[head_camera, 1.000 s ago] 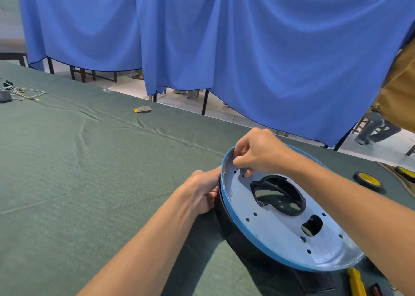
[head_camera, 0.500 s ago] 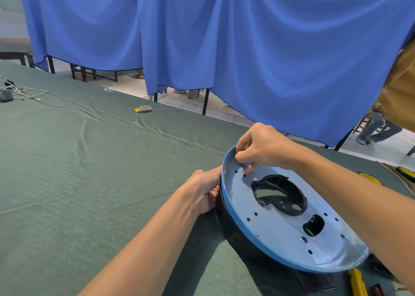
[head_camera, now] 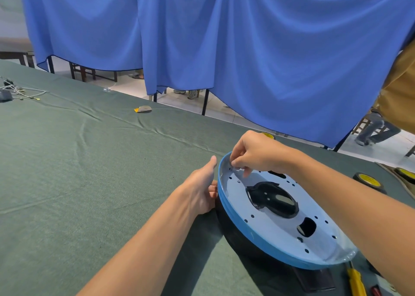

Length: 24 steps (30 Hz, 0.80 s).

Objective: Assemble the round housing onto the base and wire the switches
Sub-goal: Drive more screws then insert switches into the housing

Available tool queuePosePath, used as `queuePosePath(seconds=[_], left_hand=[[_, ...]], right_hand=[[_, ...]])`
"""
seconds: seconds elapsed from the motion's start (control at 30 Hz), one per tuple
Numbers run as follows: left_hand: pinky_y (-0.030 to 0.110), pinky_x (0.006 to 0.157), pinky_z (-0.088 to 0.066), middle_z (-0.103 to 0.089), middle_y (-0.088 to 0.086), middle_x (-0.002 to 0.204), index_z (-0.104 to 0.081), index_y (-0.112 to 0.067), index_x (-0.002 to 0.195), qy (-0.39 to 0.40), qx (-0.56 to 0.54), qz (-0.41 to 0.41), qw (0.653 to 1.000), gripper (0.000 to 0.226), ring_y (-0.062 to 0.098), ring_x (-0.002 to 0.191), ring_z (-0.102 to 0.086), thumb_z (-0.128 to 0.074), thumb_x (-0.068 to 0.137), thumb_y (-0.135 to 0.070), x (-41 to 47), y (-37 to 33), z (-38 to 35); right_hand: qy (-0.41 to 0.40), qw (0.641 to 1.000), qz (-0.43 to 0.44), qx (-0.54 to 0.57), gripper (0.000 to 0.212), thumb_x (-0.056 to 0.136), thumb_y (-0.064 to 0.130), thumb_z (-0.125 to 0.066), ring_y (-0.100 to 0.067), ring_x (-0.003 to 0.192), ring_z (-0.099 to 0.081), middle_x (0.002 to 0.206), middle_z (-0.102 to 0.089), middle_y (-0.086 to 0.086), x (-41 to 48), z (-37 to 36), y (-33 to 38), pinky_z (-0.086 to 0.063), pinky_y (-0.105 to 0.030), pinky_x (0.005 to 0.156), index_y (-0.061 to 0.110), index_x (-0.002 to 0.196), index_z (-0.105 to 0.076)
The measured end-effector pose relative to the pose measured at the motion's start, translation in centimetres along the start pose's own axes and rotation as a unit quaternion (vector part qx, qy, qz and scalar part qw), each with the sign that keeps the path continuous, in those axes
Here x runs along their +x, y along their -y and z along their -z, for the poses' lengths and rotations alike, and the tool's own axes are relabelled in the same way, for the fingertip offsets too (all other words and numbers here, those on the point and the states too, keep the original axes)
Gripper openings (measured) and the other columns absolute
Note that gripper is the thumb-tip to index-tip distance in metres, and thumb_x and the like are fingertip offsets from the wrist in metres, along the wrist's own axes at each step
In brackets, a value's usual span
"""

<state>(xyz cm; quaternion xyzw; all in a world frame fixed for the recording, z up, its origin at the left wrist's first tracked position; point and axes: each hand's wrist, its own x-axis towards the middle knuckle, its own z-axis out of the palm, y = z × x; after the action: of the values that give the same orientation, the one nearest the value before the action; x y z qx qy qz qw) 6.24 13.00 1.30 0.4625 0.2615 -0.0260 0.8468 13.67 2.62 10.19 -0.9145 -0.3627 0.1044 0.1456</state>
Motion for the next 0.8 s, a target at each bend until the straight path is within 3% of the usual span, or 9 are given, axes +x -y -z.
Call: queuePosePath(seconds=[0.1,0.17,0.33,0.5,0.6,0.7,0.8], left_hand=[[0.027,0.061,-0.046,-0.065,0.011,0.091,-0.063,-0.008,0.100,0.015,0.014,-0.016,1.000,0.050,0.019,0.065,-0.055,-0.058,0.091,-0.057,-0.1,0.0,-0.1],[0.029,0.062,-0.051,-0.067,0.012,0.096,-0.065,-0.007,0.100,0.016,0.021,-0.027,0.999,0.048,0.021,0.067,-0.060,-0.065,0.088,-0.054,-0.1,0.1,-0.1],[0.027,0.052,-0.051,-0.068,0.010,0.080,-0.064,-0.007,0.092,0.004,0.030,-0.033,0.999,0.045,0.018,0.055,-0.061,-0.068,0.087,-0.052,0.2,0.1,0.0],[0.024,0.046,-0.048,-0.068,0.007,0.066,-0.064,-0.006,0.086,-0.011,0.028,-0.037,0.999,0.033,0.018,0.049,-0.062,-0.073,0.088,-0.038,0.4,0.2,0.0],[0.019,0.040,-0.044,-0.062,0.004,0.052,-0.060,-0.006,0.078,-0.013,0.024,-0.035,0.999,0.032,0.014,0.038,-0.056,-0.078,0.084,-0.033,0.2,0.1,-0.1],[0.020,0.041,-0.045,-0.064,0.005,0.055,-0.060,-0.005,0.088,-0.013,0.027,-0.037,0.999,0.035,0.015,0.040,-0.057,-0.081,0.080,-0.032,0.0,0.1,-0.1],[0.024,0.045,-0.047,-0.065,0.005,0.059,-0.061,-0.007,0.080,-0.014,0.041,-0.042,0.998,0.032,0.017,0.045,-0.059,-0.081,0.079,-0.033,0.0,0.1,-0.1]], right_hand=[[-0.005,0.999,-0.032,0.027,0.013,0.088,0.008,-0.063,-0.007,0.057,-0.070,0.076,-0.074,-0.004,0.5,0.0,0.3,-0.048,-0.015,0.052,0.008,0.084,-0.075],[-0.001,0.999,-0.040,0.025,0.013,0.087,0.008,-0.063,-0.006,0.058,-0.070,0.074,-0.074,-0.002,0.6,0.1,0.5,-0.048,-0.016,0.052,0.009,0.081,-0.075],[0.007,0.995,-0.069,0.068,0.009,0.086,0.007,-0.068,-0.010,0.056,-0.070,0.066,-0.072,-0.003,0.8,-0.6,0.2,-0.049,-0.017,0.049,0.008,0.080,-0.075],[-0.004,0.966,-0.122,0.227,0.004,0.082,-0.001,-0.071,-0.018,0.065,-0.068,0.083,-0.073,-0.017,0.7,-0.9,-0.2,-0.057,-0.022,0.058,-0.002,0.083,-0.075],[0.001,0.950,-0.139,0.279,0.003,0.081,-0.004,-0.071,-0.022,0.072,-0.068,0.086,-0.072,-0.018,0.4,-1.2,-0.2,-0.054,-0.020,0.054,-0.004,0.081,-0.074],[0.000,0.938,-0.163,0.307,0.007,0.083,-0.005,-0.069,-0.022,0.071,-0.067,0.091,-0.071,-0.021,0.3,-1.4,0.0,-0.053,-0.020,0.052,-0.007,0.089,-0.071],[-0.013,0.931,-0.176,0.320,0.010,0.085,-0.005,-0.066,-0.020,0.065,-0.064,0.087,-0.067,-0.019,0.4,-1.6,0.1,-0.054,-0.021,0.049,-0.009,0.094,-0.069]])
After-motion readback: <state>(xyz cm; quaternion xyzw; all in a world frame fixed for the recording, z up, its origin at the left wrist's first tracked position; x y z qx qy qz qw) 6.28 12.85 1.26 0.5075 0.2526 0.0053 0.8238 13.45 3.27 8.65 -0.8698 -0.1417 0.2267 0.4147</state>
